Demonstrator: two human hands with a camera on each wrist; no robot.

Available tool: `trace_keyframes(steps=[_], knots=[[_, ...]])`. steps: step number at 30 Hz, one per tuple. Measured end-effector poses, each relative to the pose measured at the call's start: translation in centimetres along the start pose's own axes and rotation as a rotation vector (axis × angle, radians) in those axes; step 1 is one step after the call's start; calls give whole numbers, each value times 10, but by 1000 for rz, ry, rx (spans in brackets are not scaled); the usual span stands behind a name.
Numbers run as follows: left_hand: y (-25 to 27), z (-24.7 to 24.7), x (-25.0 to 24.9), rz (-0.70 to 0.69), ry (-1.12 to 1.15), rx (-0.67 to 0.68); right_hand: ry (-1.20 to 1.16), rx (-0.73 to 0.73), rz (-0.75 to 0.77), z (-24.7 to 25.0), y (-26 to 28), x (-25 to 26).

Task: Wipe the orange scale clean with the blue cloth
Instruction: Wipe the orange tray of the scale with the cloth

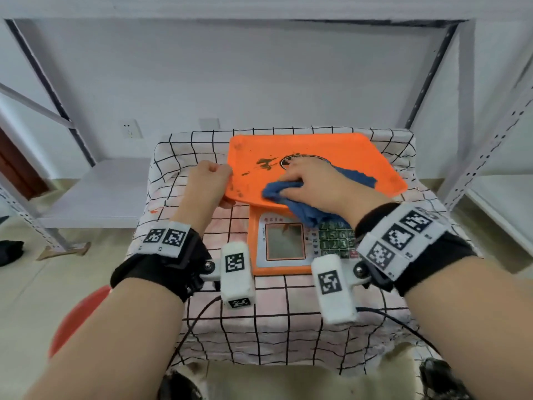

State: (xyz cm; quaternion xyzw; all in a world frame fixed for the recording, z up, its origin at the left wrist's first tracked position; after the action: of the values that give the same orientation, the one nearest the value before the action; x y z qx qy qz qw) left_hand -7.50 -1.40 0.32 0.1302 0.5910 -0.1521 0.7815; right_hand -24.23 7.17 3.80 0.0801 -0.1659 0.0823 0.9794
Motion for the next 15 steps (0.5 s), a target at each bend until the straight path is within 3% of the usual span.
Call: trace_keyframes(steps=[2, 8, 15], knots=[[-2, -3, 3, -9, 21, -31, -6, 12, 42, 0, -3, 9], [-10, -3, 2, 11, 5, -31, -72, -15, -120, 13, 21, -18], [-4, -3, 4, 3, -30, -42, 72, 37, 62, -4, -10, 19]])
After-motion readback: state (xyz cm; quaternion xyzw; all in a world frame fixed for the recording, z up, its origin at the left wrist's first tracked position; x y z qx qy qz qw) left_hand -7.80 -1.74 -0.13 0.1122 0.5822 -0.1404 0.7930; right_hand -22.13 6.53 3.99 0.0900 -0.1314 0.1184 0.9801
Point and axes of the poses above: each hand's wrist, its own y-axis away from the middle knuckle, its own z-axis out of the back of the hand, x = y × z, the point moved 2 cm from there along -y, towards the middle knuckle, and after that the axes turned 15 degrees about x, right-handed, at the moved point
